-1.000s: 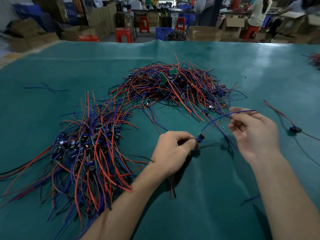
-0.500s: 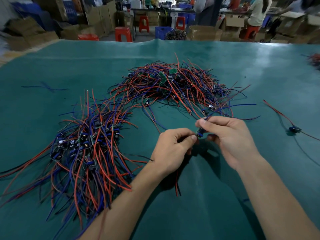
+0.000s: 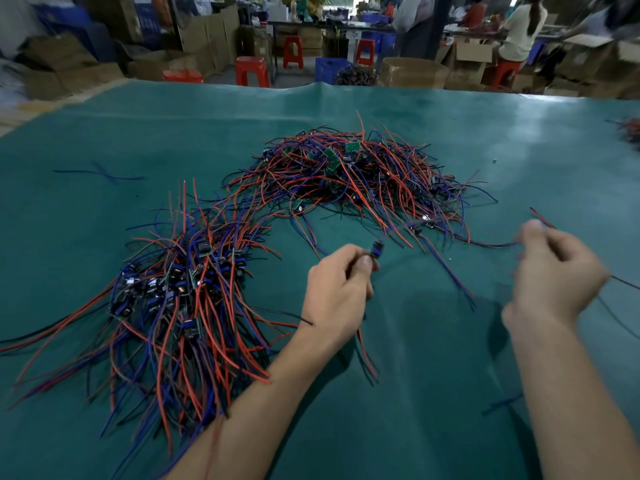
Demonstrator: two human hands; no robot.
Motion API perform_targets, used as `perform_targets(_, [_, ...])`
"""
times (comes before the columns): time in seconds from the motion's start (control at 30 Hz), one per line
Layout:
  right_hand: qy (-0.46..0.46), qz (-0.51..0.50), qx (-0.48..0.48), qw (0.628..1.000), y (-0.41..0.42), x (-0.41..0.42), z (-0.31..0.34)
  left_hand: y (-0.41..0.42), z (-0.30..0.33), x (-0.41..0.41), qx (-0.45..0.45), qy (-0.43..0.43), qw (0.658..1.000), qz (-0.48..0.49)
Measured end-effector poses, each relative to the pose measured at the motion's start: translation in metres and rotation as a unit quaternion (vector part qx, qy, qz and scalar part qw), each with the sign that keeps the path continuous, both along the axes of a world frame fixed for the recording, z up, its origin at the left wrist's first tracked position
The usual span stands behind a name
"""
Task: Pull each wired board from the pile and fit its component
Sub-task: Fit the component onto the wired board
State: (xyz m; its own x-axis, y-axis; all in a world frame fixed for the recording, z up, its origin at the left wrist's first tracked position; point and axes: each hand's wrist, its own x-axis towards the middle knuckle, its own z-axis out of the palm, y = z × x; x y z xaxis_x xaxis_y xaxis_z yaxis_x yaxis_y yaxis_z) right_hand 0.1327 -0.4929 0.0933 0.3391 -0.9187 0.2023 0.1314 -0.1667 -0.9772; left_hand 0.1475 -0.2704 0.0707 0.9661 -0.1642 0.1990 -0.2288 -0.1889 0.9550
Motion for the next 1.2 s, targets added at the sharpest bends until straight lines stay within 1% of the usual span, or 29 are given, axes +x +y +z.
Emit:
perform_targets(0.03, [0.037, 0.069, -0.002, 0.997, 0.007, 0.001, 0.000, 0.000, 0.000, 0.001, -0.018, -0.004, 1.000, 0.026])
perform_targets(0.07, [0.076, 0.162, -0.013, 0.984, 0.020, 0.001, -0.001, 0.000, 0.000, 0.002, -0.027, -0.008, 0.999, 0.039])
perform_targets(0.13, [0.122, 0.342, -0.047, 0.931, 0.051, -0.002, 0.000, 0.000, 0.001, 0.000, -0.029, -0.020, 0.999, 0.030])
perform_targets(0.17, [0.124, 0.406, -0.061, 0.903, 0.065, -0.004, 0.000, 0.000, 0.001, -0.001, -0.019, -0.031, 0.999, 0.020])
perform_targets(0.2, [0.116, 0.447, -0.068, 0.884, 0.075, -0.006, -0.001, 0.000, 0.001, -0.002, -0.002, -0.042, 0.999, 0.014])
perform_targets(0.23, [0.099, 0.466, -0.070, 0.876, 0.082, -0.007, -0.001, 0.000, 0.002, -0.002, 0.013, -0.049, 0.999, 0.012])
perform_targets(0.3, [0.056, 0.452, -0.075, 0.887, 0.083, -0.007, 0.000, 0.001, 0.003, -0.001, 0.015, -0.037, 0.999, -0.003])
perform_targets(0.4, [-0.004, 0.386, -0.103, 0.917, 0.072, -0.008, 0.014, -0.002, 0.005, -0.004, 0.026, -0.009, 0.999, -0.043])
perform_targets(0.43, [-0.023, 0.361, -0.111, 0.926, 0.068, -0.008, 0.022, -0.002, 0.005, -0.005, 0.041, -0.019, 0.998, -0.053])
perform_targets(0.53, [-0.088, 0.275, -0.128, 0.949, 0.055, -0.011, 0.063, -0.004, 0.004, -0.008, 0.109, -0.087, 0.988, -0.066])
perform_targets(0.6, [-0.142, 0.240, -0.141, 0.950, 0.054, -0.013, 0.100, -0.005, 0.003, -0.007, 0.135, -0.100, 0.983, -0.067])
perform_targets(0.63, [-0.154, 0.245, -0.150, 0.946, 0.057, -0.012, 0.118, -0.005, 0.003, -0.008, 0.142, -0.098, 0.983, -0.063])
perform_targets(0.67, [-0.156, 0.273, -0.151, 0.937, 0.064, -0.010, 0.132, -0.005, 0.003, -0.007, 0.145, -0.094, 0.983, -0.059])
perform_targets(0.7, [-0.143, 0.323, -0.150, 0.923, 0.073, -0.006, 0.140, -0.005, 0.002, -0.006, 0.144, -0.092, 0.984, -0.055])
perform_targets(0.73, [-0.115, 0.386, -0.147, 0.903, 0.086, -0.002, 0.145, -0.005, 0.002, -0.006, 0.138, -0.091, 0.985, -0.050])
perform_targets(0.77, [-0.079, 0.449, -0.159, 0.876, 0.100, 0.003, 0.147, -0.004, 0.002, -0.006, 0.129, -0.090, 0.987, -0.041])
perform_targets(0.83, [0.031, 0.551, -0.235, 0.800, 0.127, 0.013, 0.145, -0.005, 0.004, -0.006, 0.114, -0.087, 0.989, -0.025])
perform_targets(0.9, [0.164, 0.597, -0.303, 0.724, 0.138, 0.024, 0.134, -0.005, 0.004, -0.005, 0.113, -0.084, 0.990, -0.015])
perform_targets(0.93, [0.211, 0.587, -0.334, 0.707, 0.132, 0.033, 0.129, -0.005, 0.004, -0.005, 0.109, -0.082, 0.991, -0.014])
perform_targets(0.97, [0.239, 0.552, -0.373, 0.706, 0.119, 0.044, 0.123, -0.005, 0.005, -0.005, 0.106, -0.079, 0.991, -0.015])
perform_targets(1.03, [0.317, 0.426, -0.456, 0.714, 0.085, 0.065, 0.106, -0.005, 0.006, -0.005, 0.105, -0.074, 0.992, -0.013])
perform_targets(1.07, [0.369, 0.363, -0.467, 0.717, 0.068, 0.072, 0.094, -0.004, 0.007, -0.005, 0.107, -0.075, 0.991, -0.013])
perform_targets(1.13, [0.446, 0.303, -0.436, 0.720, 0.042, 0.075, 0.065, -0.004, 0.007, -0.006, 0.117, -0.079, 0.990, -0.011])
perform_targets(1.2, [0.466, 0.311, -0.412, 0.718, 0.026, 0.075, 0.039, -0.005, 0.008, -0.006, 0.118, -0.076, 0.990, -0.010])
